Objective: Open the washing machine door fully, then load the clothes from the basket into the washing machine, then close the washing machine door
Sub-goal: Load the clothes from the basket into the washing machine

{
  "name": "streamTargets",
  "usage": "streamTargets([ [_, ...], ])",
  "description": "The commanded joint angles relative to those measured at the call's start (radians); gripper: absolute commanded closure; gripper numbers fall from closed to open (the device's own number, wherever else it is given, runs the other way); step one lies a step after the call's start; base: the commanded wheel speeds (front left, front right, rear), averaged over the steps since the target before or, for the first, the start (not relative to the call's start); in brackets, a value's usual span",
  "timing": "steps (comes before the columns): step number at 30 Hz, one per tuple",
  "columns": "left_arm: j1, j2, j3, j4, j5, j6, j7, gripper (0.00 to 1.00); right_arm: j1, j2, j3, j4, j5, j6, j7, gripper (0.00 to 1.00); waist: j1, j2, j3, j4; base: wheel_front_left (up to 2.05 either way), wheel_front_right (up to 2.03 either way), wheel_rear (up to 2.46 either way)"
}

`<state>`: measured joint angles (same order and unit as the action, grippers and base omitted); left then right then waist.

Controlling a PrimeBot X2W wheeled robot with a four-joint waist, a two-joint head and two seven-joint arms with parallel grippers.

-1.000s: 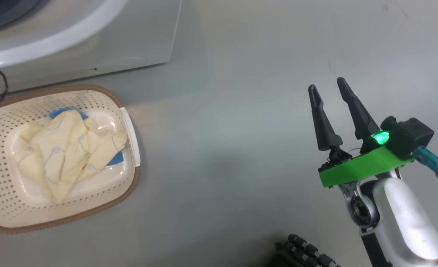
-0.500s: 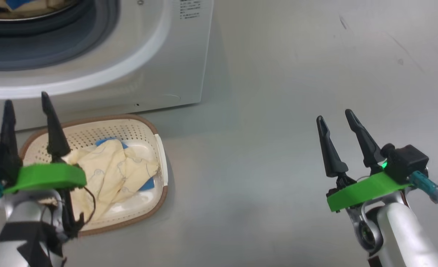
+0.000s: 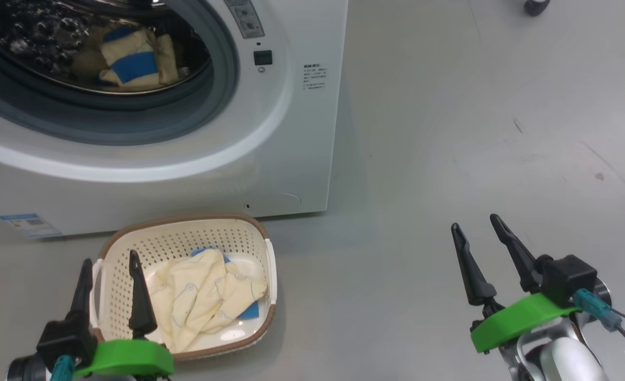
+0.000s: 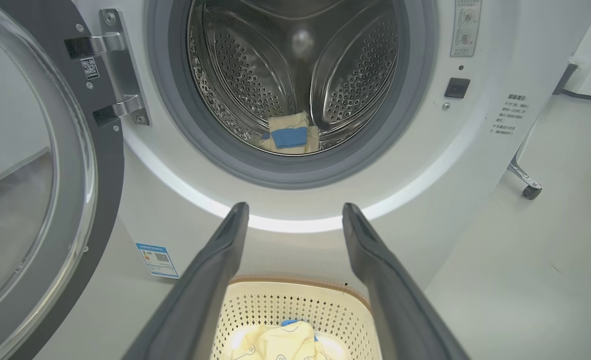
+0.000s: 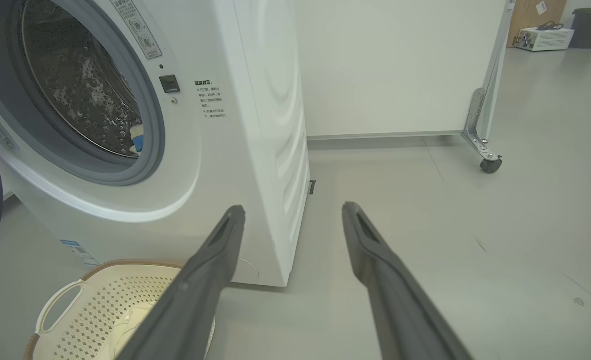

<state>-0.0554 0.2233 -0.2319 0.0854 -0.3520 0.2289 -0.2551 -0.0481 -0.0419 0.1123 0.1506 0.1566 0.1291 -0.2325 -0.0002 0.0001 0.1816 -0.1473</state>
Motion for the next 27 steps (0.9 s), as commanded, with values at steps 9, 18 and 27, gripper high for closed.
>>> streamTargets([
  [9,0.036,-0.02,-0.001,-0.021,0.037,-0.024,-0.007,0.0,0.067,-0.008,-0.003,-0.084,-0.009,0.002,0.045,0.0,0.0002,-0.0001,-0.107,0.057,0.0,0.0,0.0],
  [18,0.06,-0.041,-0.001,-0.016,0.043,-0.038,-0.007,0.0,0.109,-0.008,-0.01,-0.124,-0.011,0.002,0.078,0.0,0.0002,-0.0001,-0.138,0.056,0.0,0.0,0.0],
  [27,0.055,-0.05,0.006,-0.008,0.059,-0.044,-0.007,0.0,0.12,-0.008,-0.015,-0.14,-0.01,0.002,0.088,0.0,0.0002,-0.0001,-0.143,0.057,0.0,0.0,0.0],
])
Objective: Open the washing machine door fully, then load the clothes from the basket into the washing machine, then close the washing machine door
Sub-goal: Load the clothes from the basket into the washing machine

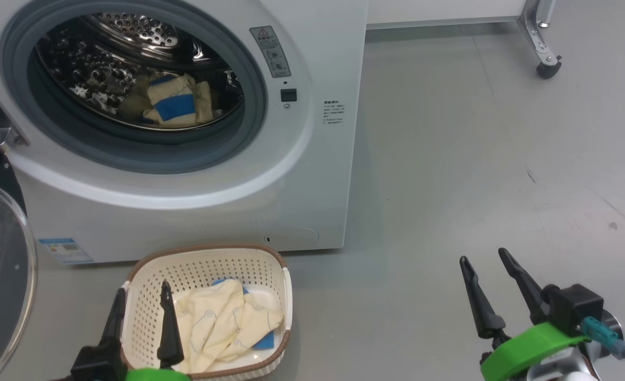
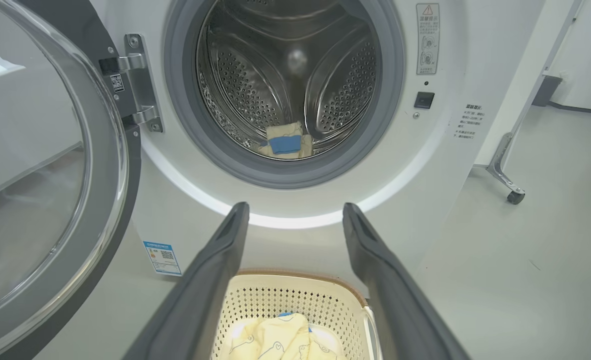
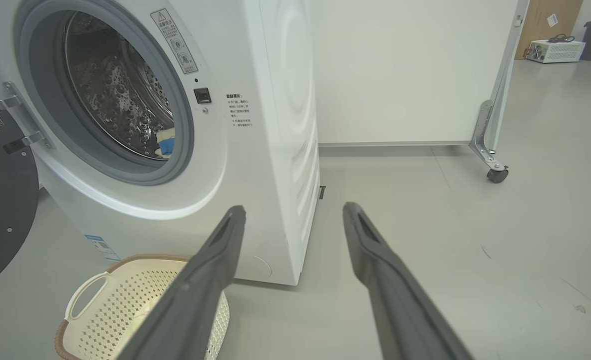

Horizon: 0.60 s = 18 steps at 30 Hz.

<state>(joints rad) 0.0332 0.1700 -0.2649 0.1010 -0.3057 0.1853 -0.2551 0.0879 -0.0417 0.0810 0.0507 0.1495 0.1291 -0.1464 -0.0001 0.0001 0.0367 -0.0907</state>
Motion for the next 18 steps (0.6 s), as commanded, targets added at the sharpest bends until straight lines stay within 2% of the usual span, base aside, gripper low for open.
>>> streamTargets([
  [1,-0.035,0.003,0.039,-0.023,0.015,0.0,-0.007,0.0,-0.016,-0.008,0.016,-0.041,-0.003,0.002,0.003,0.0,0.0001,-0.0001,0.003,0.0,0.0,0.0,0.0],
  [18,-0.069,-0.01,0.053,-0.001,0.029,-0.01,-0.007,0.0,-0.028,-0.008,0.013,-0.051,-0.005,0.002,0.005,0.0,0.0001,-0.0001,0.03,0.005,0.0,0.0,0.0],
])
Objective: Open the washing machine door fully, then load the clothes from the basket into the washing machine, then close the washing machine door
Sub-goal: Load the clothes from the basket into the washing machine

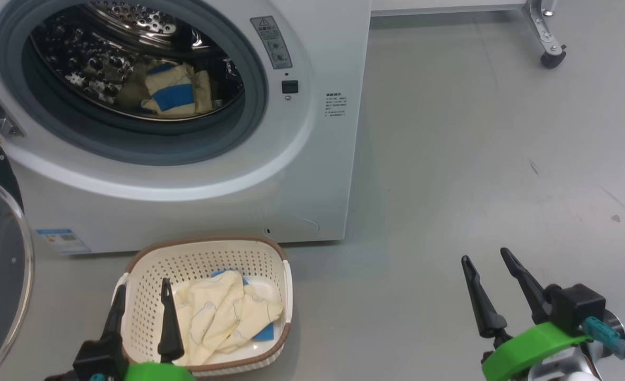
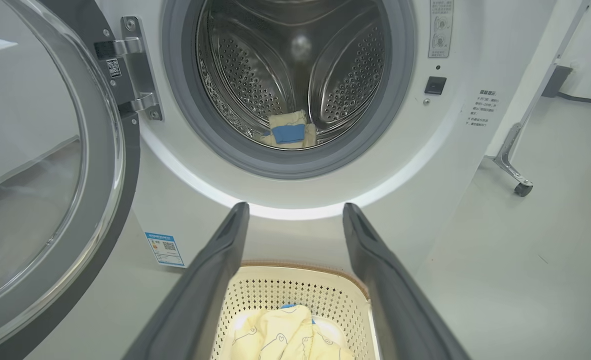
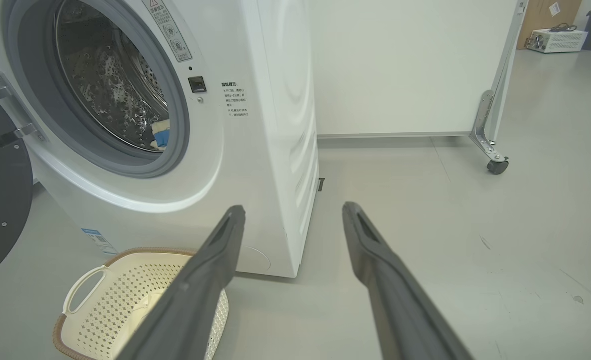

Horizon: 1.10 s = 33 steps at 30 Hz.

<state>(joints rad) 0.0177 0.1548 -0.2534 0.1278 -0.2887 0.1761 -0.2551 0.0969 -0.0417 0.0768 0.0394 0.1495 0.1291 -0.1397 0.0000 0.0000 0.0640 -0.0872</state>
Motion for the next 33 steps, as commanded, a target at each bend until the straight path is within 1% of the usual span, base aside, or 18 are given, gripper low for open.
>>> streamTargets([
  [1,-0.062,0.002,0.042,-0.021,0.01,-0.002,-0.007,0.0,-0.039,-0.008,0.017,-0.042,-0.004,0.002,-0.001,0.0,0.0,0.0,0.009,0.002,0.0,0.0,0.0],
  [5,-0.119,0.0,0.039,0.041,-0.006,-0.025,-0.001,0.0,-0.054,-0.008,0.017,-0.05,0.003,0.002,-0.004,0.0,0.0,0.0,0.049,0.006,0.0,0.0,0.0],
  [8,-0.184,0.0,0.031,0.117,-0.017,-0.05,0.017,0.0,-0.075,-0.008,0.023,-0.057,0.008,0.002,-0.007,0.0,0.0,0.0,0.102,0.004,0.0,0.0,0.0],
  [12,-0.294,-0.005,0.016,0.251,-0.026,-0.084,0.045,0.0,-0.117,-0.008,0.033,-0.063,0.015,0.002,-0.016,0.0,0.0,0.0,0.196,-0.006,0.0,0.0,0.0],
  [14,-0.352,-0.006,0.009,0.333,-0.032,-0.101,0.073,0.0,-0.143,-0.008,0.039,-0.062,0.019,0.002,-0.025,0.0,0.0,0.0,0.245,-0.016,0.0,0.0,0.0],
  [18,-0.483,-0.012,0.0,0.49,-0.035,-0.122,0.113,0.0,-0.198,-0.008,0.053,-0.057,0.027,0.002,-0.044,0.0,0.0,0.0,0.352,-0.039,0.0,0.0,0.0],
  [21,-0.577,-0.015,-0.005,0.6,-0.044,-0.153,0.127,0.0,-0.243,-0.008,0.071,-0.049,0.031,0.002,-0.061,0.0,0.0,0.0,0.428,-0.059,0.0,0.0,0.0],
  [26,-0.712,-0.01,-0.01,0.779,-0.066,-0.219,0.164,0.0,-0.321,-0.008,0.104,-0.034,0.041,0.002,-0.091,0.0,0.0,0.0,0.541,-0.098,0.0,0.0,0.0],
  [30,-0.8,-0.004,-0.004,0.893,-0.093,-0.258,0.195,0.0,-0.378,-0.008,0.123,-0.023,0.049,0.002,-0.108,0.0,0.0,0.0,0.618,-0.125,0.0,0.0,0.0],
  [33,-0.856,0.002,0.006,0.962,-0.116,-0.276,0.211,0.0,-0.412,-0.008,0.133,-0.023,0.055,0.002,-0.115,0.0,0.0,0.0,0.674,-0.141,0.0,0.0,0.0],
])
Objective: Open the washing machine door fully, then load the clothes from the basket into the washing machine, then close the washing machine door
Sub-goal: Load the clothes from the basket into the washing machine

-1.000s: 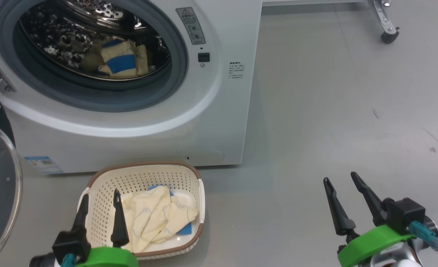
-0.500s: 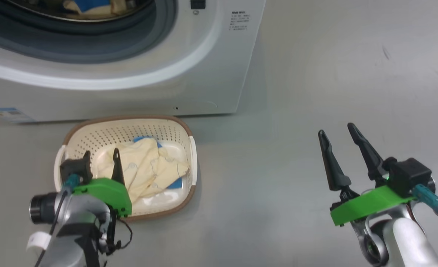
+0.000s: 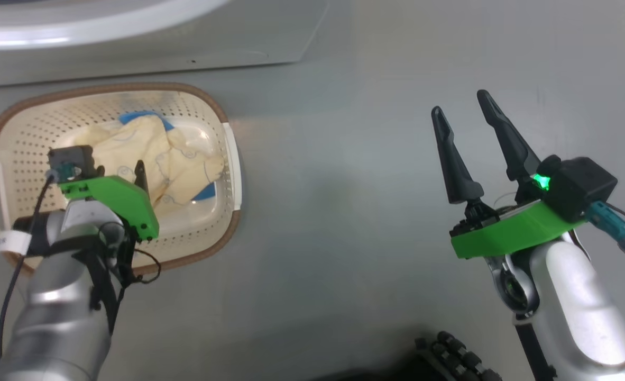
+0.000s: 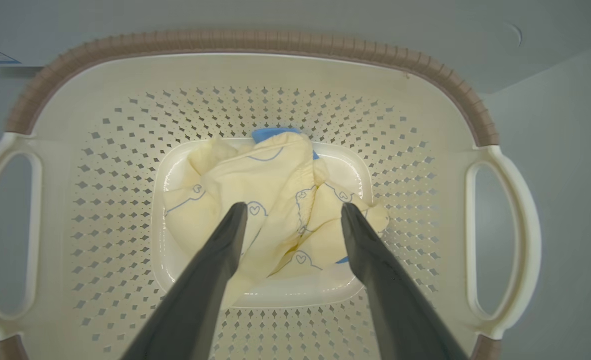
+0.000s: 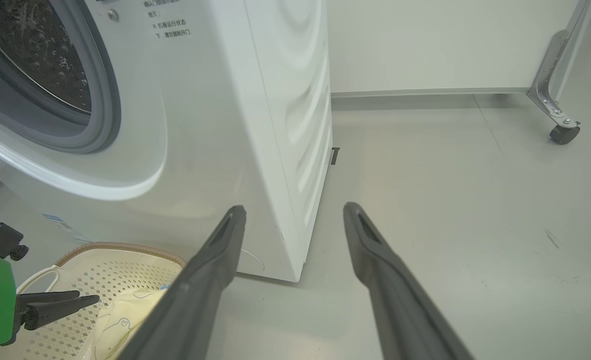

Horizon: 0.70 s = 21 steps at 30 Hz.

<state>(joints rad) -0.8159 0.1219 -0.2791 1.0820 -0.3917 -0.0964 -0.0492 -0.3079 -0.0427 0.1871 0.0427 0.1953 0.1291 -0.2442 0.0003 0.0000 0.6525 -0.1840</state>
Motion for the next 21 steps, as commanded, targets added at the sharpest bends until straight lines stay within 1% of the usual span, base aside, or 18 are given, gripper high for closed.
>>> streamTargets([
  [1,-0.04,0.038,0.034,0.03,-0.019,-0.006,0.014,0.0,-0.016,-0.008,0.025,-0.027,0.011,0.002,-0.012,0.0,-0.0003,0.0,0.102,-0.047,0.0,0.0,0.0],
  [4,-0.086,0.052,0.055,0.087,-0.044,-0.008,0.028,0.0,-0.039,-0.008,0.037,-0.028,0.021,0.002,-0.015,0.0,-0.0003,0.0,0.155,-0.063,0.0,0.0,0.0],
  [5,-0.086,0.052,0.055,0.087,-0.044,-0.008,0.028,0.0,-0.039,-0.008,0.037,-0.028,0.021,0.002,-0.015,0.0,-0.0003,0.0,0.155,-0.063,0.0,0.0,0.0],
  [11,-0.168,0.094,0.071,0.149,-0.069,-0.014,0.061,0.0,-0.078,-0.008,0.063,-0.048,0.042,0.002,-0.017,0.0,-0.0003,0.0,0.268,-0.097,0.0,0.0,0.0],
  [16,-0.213,0.127,0.079,0.175,-0.078,0.016,0.087,0.0,-0.099,-0.008,0.079,-0.066,0.064,0.002,-0.017,0.0,-0.0003,0.0,0.338,-0.119,0.0,0.0,0.0],
  [21,-0.228,0.144,0.084,0.19,-0.087,0.039,0.106,0.0,-0.111,-0.008,0.089,-0.079,0.072,0.002,-0.017,0.0,-0.0003,0.0,0.373,-0.131,0.0,0.0,0.0],
])
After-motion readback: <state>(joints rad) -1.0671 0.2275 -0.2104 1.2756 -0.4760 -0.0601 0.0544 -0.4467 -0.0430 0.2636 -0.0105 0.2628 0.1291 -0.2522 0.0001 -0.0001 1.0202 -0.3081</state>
